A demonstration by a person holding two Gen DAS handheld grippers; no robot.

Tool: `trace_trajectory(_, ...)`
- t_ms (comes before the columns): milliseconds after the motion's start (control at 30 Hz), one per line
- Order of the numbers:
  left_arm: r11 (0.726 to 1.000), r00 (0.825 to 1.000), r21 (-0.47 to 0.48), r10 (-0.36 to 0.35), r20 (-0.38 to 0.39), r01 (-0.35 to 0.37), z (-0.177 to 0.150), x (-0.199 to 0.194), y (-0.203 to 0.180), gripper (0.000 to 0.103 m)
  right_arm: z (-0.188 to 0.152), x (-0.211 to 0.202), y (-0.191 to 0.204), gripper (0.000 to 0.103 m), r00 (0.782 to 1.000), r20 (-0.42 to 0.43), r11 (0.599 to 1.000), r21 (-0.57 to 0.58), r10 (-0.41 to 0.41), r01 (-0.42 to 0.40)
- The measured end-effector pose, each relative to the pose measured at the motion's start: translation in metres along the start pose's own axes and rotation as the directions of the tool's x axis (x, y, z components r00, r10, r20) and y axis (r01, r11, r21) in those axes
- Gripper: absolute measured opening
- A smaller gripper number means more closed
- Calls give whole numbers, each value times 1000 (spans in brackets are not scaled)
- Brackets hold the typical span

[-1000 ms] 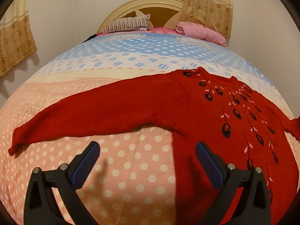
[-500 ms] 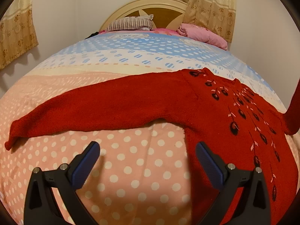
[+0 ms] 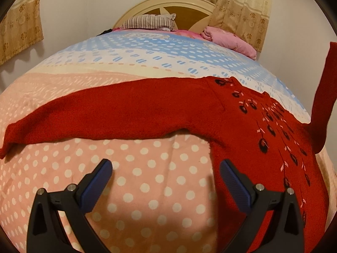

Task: Fold small clothes
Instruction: 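Lift the sleeve cuff with the right tool and carry it across the sweater body, then lay the sleeve on the sweater body and open the right tool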

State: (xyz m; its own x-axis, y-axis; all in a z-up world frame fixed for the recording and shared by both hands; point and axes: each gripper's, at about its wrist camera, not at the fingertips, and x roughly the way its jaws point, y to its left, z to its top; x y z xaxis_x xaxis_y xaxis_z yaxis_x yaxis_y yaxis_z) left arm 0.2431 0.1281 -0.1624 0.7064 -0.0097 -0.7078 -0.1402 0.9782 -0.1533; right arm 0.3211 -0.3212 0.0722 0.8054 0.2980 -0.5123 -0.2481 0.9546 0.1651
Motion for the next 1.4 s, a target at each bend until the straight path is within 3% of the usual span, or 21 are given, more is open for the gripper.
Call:
trace_trajectory(267, 999, 1000, -34, 8, -28, -9, -1, 5, 5, 103, -14, 43, 70, 7, 994, -55, 990, -104, 89, -95)
trace_trajectory(500, 999, 998, -23, 36, -43, -37, -3, 8, 3, 103, -60, 111, 123, 7, 975, -170, 972, -158, 146, -173)
trace_trajectory(667, 998, 996, -3, 65, -54, -65, -4, 9, 0, 103, -115, 179, 152, 7, 947, -277, 963, -167, 159, -211)
trace_trajectory(800, 996, 995, 15, 85, -58, -84, -4, 10, -2, 103, -158, 220, 163, 8, 914, -340, 954, -119, 221, -275)
trace_trajectory(867, 996, 994, 20, 91, -57, -90, -4, 10, -3, 103, -173, 232, 162, 10, 880, -366, 937, -57, 302, -345)
trace_trajectory(900, 996, 994, 19, 93, -55, -92, -4, 8, -3, 103, -178, 235, 160, 21, 872, -378, 937, -35, 310, -349)
trace_trajectory(933, 996, 995, 20, 88, -54, -87, -3, 7, -3, 103, -182, 235, 156, 51, 865, -390, 937, -17, 314, -348)
trace_trajectory(1000, 995, 994, 31, 96, -49, -95, -3, 2, -3, 103, -185, 223, 141, 74, 846, -395, 924, 18, 358, -382)
trace_trajectory(1067, 993, 994, 50, 104, -18, -103, 0, -6, -7, 103, -184, 205, 124, 74, 861, -371, 928, 4, 347, -373)
trace_trajectory(1100, 994, 995, 60, 97, -6, -97, 3, -10, -10, 103, -183, 192, 109, 74, 882, -353, 940, -18, 312, -340)
trace_trajectory(1267, 996, 1000, 86, -14, -23, 16, 29, -10, -32, 103, -179, 146, 41, 74, 950, -278, 985, -58, 143, -165)
trace_trajectory(1400, 995, 998, 80, -64, -25, 66, 47, 10, -48, 102, -183, 109, -21, 74, 978, -208, 1000, -7, 6, -8)
